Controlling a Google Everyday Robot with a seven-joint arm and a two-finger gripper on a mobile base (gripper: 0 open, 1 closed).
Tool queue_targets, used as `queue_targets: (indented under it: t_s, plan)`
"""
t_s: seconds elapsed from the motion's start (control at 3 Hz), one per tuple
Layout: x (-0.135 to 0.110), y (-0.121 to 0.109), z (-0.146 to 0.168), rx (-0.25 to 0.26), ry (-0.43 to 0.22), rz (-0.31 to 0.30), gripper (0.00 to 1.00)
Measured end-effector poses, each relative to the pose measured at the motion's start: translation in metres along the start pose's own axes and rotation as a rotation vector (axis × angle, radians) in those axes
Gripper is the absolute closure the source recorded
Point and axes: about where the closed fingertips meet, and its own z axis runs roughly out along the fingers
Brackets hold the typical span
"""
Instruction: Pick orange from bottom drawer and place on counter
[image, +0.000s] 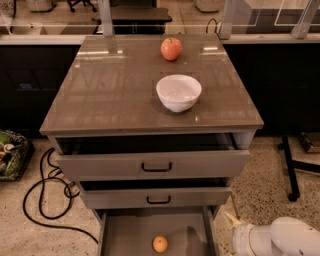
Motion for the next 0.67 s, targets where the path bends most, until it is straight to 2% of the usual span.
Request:
queue_targets:
  t_s: [0.33,0.67]
  plan:
    - [0.029,0.017,0.069,-0.075,-0.063,-0.021,0.00]
    - [0.029,0.009,0.082,-0.081,-0.071,-0.028,0.00]
